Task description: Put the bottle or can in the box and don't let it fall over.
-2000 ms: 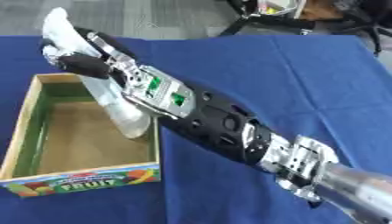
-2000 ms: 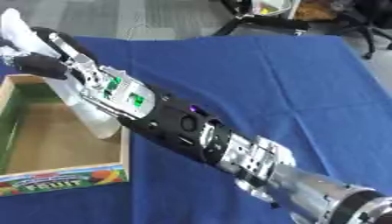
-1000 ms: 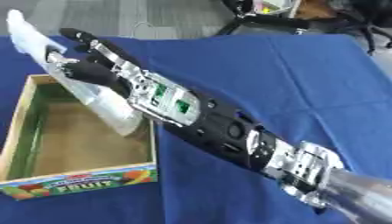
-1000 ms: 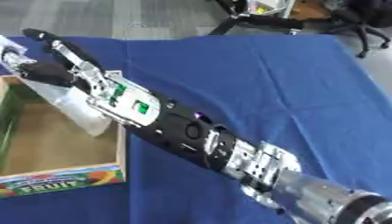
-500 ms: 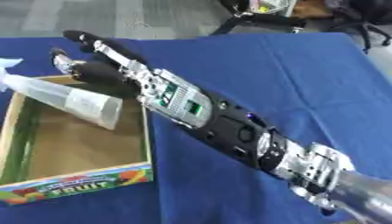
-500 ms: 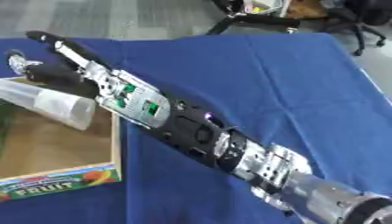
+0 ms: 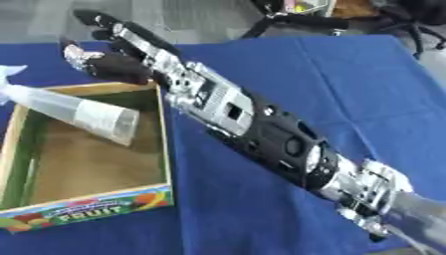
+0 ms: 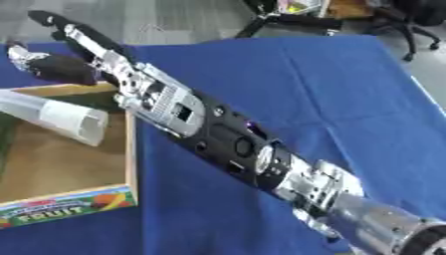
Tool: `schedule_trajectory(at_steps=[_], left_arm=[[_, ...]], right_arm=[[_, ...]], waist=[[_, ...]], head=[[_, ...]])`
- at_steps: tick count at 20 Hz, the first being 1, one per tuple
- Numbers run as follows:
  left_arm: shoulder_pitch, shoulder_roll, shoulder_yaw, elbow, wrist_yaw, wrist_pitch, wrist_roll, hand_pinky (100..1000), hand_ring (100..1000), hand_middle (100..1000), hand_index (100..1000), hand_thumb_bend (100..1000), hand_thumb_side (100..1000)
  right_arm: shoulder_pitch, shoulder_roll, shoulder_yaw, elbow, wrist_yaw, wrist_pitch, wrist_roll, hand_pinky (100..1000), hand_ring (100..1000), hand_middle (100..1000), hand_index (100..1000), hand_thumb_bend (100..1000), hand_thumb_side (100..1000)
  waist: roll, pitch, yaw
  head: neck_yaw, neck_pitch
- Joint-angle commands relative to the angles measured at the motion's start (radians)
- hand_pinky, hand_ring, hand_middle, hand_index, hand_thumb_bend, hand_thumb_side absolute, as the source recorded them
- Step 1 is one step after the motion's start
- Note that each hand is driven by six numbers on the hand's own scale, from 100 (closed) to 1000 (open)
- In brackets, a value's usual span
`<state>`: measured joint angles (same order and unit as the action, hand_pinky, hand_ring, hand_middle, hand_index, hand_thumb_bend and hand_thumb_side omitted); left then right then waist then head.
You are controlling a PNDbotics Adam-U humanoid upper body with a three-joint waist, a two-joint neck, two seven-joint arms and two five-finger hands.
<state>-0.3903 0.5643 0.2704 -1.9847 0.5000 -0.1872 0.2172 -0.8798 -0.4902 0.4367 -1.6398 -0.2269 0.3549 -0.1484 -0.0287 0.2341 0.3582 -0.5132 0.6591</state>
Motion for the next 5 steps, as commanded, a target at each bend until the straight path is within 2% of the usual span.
schedule_trajectory(at_steps=[1,5], left_arm=[[0.008,0.046,0.023,-0.015,0.002,-0.021,0.031,897,1000,1000,741,572,525],[0.041,0.049,0.032,-0.015,0.001,-0.026,0.076,899,1000,1000,742,574,528]], right_arm=[[-0.021,-0.073,-0.060,-0.078,-0.098,-0.002,-0.032,984,1000,1000,997,100,545],[0.002,-0.161,-0.148,-0.193,-0.266,-0.016,-0.100,968,1000,1000,988,100,533]], waist=[[0.010,-0.034,-0.016],[0.016,-0.057,-0.063]], head=[[0.022,0.014],[0.046,0.024]])
